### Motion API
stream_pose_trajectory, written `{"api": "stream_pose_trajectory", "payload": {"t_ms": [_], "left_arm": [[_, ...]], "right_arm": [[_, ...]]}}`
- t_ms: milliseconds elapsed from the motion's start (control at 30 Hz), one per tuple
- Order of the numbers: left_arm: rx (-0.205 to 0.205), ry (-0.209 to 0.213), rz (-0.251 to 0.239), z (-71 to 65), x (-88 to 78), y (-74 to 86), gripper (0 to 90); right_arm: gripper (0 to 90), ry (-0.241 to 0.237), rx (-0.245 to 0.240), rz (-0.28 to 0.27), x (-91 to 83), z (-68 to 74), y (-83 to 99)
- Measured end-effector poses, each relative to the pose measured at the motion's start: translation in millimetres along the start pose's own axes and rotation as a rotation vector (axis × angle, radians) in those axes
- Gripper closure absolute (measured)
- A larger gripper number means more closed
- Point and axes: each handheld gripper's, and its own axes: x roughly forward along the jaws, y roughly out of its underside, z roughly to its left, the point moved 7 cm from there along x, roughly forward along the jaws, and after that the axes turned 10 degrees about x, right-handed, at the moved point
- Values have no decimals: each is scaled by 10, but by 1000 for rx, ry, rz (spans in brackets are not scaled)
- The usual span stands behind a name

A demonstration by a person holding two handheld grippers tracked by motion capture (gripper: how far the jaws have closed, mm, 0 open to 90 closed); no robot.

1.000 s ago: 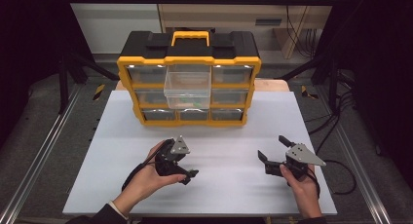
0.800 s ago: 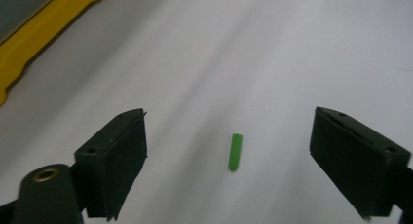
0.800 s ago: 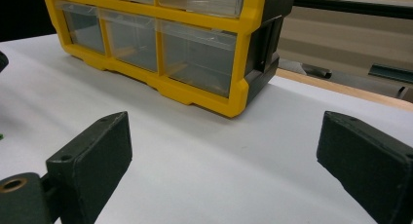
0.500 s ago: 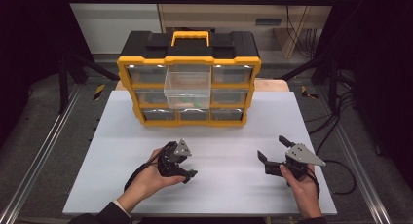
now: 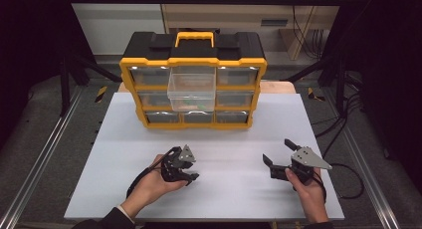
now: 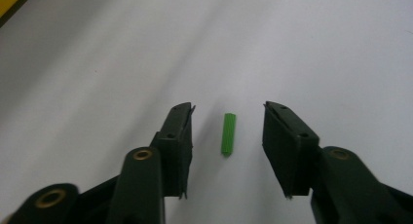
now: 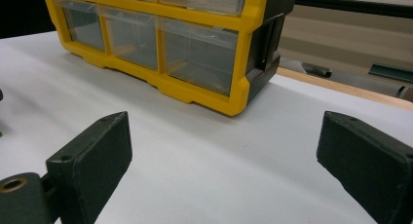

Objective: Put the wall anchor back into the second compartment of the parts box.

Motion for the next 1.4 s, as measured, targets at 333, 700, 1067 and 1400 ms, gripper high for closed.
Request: {"api": "stream_pose_trajectory", "payload": {"t_ms": [333,700,1067,1400], "left_arm": [[-5,20,11,-8,56,-4,625],[-30,42,23,10,120,7,700],[-28,42,39,5,165,30,748],[-15,37,40,2,185,58,804]], "right_arm": [[61,1,-2,-2,-1,-4,-2],[61,2,-1,-2,-2,-7,-3],[61,0,-1,-3,-2,-11,-4],[61,0,2,-3,-1,-11,-4]]}}
